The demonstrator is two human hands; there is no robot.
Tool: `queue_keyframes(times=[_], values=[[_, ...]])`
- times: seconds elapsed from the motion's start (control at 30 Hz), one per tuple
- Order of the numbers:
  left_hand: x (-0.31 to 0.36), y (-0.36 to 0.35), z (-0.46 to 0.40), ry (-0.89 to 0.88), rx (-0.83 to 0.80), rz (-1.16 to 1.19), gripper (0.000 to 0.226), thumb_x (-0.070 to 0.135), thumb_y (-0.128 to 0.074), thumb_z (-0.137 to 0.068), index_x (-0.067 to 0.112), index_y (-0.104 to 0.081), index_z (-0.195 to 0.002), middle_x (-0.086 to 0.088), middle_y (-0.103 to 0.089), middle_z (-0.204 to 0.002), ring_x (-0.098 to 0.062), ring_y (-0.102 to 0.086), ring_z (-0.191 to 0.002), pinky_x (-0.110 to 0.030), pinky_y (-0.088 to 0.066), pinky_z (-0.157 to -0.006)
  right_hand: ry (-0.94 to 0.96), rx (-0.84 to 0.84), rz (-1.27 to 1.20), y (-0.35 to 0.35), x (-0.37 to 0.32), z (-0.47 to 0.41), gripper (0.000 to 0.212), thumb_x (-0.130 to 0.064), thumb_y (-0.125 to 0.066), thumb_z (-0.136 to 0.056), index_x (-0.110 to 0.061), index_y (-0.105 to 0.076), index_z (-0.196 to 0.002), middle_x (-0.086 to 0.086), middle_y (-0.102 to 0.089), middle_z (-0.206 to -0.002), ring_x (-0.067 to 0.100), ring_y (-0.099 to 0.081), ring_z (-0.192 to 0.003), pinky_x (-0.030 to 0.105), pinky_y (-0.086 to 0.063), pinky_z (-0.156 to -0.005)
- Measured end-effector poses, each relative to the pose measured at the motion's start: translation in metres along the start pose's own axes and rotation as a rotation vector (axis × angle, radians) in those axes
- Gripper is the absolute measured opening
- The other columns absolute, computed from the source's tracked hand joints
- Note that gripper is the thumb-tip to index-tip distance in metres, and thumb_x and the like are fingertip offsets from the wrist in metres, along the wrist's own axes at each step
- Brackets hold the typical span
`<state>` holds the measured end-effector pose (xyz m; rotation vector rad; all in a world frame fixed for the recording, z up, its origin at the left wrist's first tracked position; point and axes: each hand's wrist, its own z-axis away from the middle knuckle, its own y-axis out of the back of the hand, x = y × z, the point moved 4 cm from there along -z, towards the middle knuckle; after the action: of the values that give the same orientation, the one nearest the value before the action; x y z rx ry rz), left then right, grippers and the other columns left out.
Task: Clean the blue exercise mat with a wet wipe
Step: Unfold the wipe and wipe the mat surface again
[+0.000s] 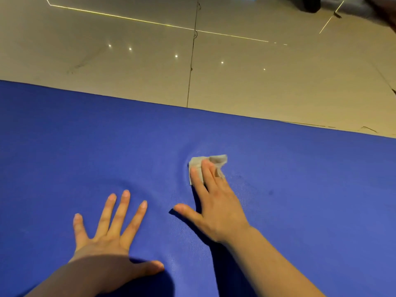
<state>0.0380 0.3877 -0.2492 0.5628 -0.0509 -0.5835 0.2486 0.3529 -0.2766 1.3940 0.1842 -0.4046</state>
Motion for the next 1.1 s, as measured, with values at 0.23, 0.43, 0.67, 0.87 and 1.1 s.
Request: queue_keyframes(times=[0.23, 0.43, 0.67, 0.87, 1.1], values=[[0.002, -0.01, -0.015, -0.077, 0.189, 0.029, 0.121, 0.105, 0.013, -0.023, 0.062, 0.027, -0.135, -0.001, 0.038, -0.154, -0.013, 0.057, -0.123, -0.068, 0.002, -0.105, -0.45, 0.086, 0.071, 0.057, 0.114, -0.009, 0.095, -0.08, -0.012, -0.077, -0.028, -0.01, -0.157, 0.005, -0.003, -0.164, 0.022, 0.0, -0.15, 0.043, -0.008, -0.122], [0.001, -0.008, -0.022, -0.137, 0.346, 0.082, 0.115, 0.105, 0.007, -0.033, 0.058, 0.028, -0.136, -0.001, 0.039, -0.154, -0.017, 0.042, -0.134, -0.069, 0.01, -0.099, -0.324, 0.071, -0.039, 0.034, 0.056, -0.048, 0.096, -0.082, -0.024, -0.081, -0.026, -0.006, -0.156, 0.004, 0.002, -0.163, 0.023, 0.004, -0.15, 0.041, -0.008, -0.122], [-0.01, -0.028, -0.035, -0.161, 0.425, 0.16, 0.112, 0.102, -0.02, -0.061, 0.028, -0.041, -0.143, -0.012, -0.043, -0.149, -0.029, -0.039, -0.134, -0.07, -0.019, -0.093, -0.268, 0.035, 0.153, 0.051, 0.091, -0.08, 0.105, -0.089, -0.01, -0.076, -0.023, -0.006, -0.157, 0.008, 0.001, -0.164, 0.022, 0.003, -0.151, 0.038, -0.001, -0.122], [-0.007, -0.018, -0.032, -0.183, 0.549, 0.11, 0.112, 0.103, -0.013, -0.057, 0.043, -0.012, -0.152, -0.005, 0.002, -0.164, -0.026, 0.0, -0.148, -0.067, 0.003, -0.103, -0.489, 0.12, 0.045, 0.058, 0.108, -0.089, 0.089, -0.075, -0.03, -0.089, -0.017, -0.015, -0.155, 0.016, -0.008, -0.16, 0.028, 0.001, -0.149, 0.043, -0.007, -0.121], [-0.005, -0.033, -0.037, -0.218, 0.457, 0.175, 0.114, 0.101, -0.022, -0.063, 0.023, -0.041, -0.144, -0.011, -0.04, -0.151, -0.031, -0.035, -0.136, -0.059, 0.016, -0.11, -0.182, 0.074, 0.091, 0.048, 0.063, -0.114, 0.081, -0.069, -0.028, -0.093, -0.024, -0.007, -0.157, 0.004, 0.001, -0.164, 0.018, 0.004, -0.151, 0.035, -0.002, -0.122]])
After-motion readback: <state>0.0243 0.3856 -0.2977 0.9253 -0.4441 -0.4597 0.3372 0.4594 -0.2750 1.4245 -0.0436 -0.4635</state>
